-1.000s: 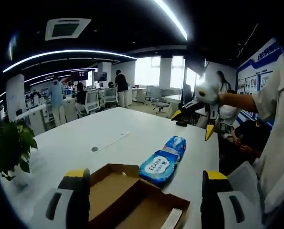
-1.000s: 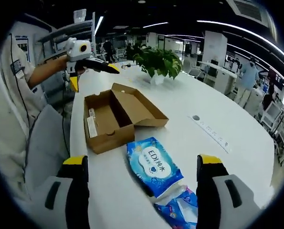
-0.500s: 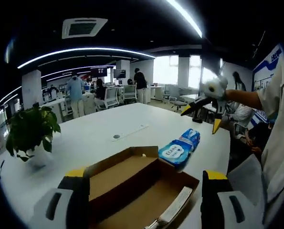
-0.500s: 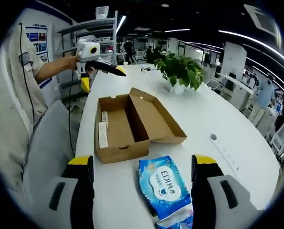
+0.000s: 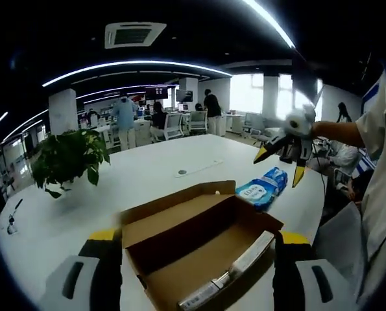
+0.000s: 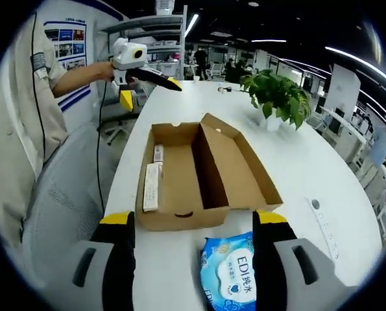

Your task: Operate the shoe box by opening the lid, removing the specified soft item, and placing it in the target area until the item is outside and the box remains undamaged.

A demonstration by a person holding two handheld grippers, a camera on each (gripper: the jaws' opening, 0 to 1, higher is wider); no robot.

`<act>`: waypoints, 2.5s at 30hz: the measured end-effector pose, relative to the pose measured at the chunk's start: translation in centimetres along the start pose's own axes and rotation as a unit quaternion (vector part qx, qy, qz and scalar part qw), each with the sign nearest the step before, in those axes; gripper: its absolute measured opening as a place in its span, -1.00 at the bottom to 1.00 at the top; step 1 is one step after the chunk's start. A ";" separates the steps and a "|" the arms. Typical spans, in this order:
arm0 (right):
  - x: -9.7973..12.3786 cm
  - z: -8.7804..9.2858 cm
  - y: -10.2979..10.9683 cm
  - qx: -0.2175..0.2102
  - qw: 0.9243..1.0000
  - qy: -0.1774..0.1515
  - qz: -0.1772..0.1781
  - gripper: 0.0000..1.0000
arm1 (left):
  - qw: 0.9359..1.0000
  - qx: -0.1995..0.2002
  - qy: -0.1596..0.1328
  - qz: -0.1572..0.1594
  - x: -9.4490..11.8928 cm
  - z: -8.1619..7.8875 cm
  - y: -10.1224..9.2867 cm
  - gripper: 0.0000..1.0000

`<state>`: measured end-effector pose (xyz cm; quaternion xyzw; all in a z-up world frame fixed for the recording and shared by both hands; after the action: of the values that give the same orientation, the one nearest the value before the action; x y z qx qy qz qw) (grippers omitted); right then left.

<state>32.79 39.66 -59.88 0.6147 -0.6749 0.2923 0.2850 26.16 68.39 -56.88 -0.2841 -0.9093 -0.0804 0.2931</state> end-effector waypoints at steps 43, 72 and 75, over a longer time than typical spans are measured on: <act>-13.5 -0.5 2.5 0.009 0.984 0.107 -0.145 0.11 | 0.998 0.017 0.029 -0.045 1.9 6.5 1.4 1.00; -14.0 -2.0 4.1 0.042 0.983 0.100 -0.150 -0.33 | 0.998 0.015 0.035 -0.054 1.9 7.6 2.8 0.96; -14.5 -2.1 4.6 0.043 0.982 0.100 -0.153 -0.40 | 0.998 0.016 0.035 -0.054 1.8 7.8 2.7 0.95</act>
<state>29.48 51.19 -69.43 0.6900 -0.5280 0.3336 0.3658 22.70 73.90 -62.22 -0.2265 -0.9137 -0.0912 0.3249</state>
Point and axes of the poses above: the point that each gripper's makers call its tool centre point, and the gripper's own axes: x roughly backward along the fingers, y roughly to its left, z roughly out of its underside, the point moved 5 cm from there along x, roughly backward along the fingers, and after that the axes turned 9 degrees about y, right-handed, at the moved point
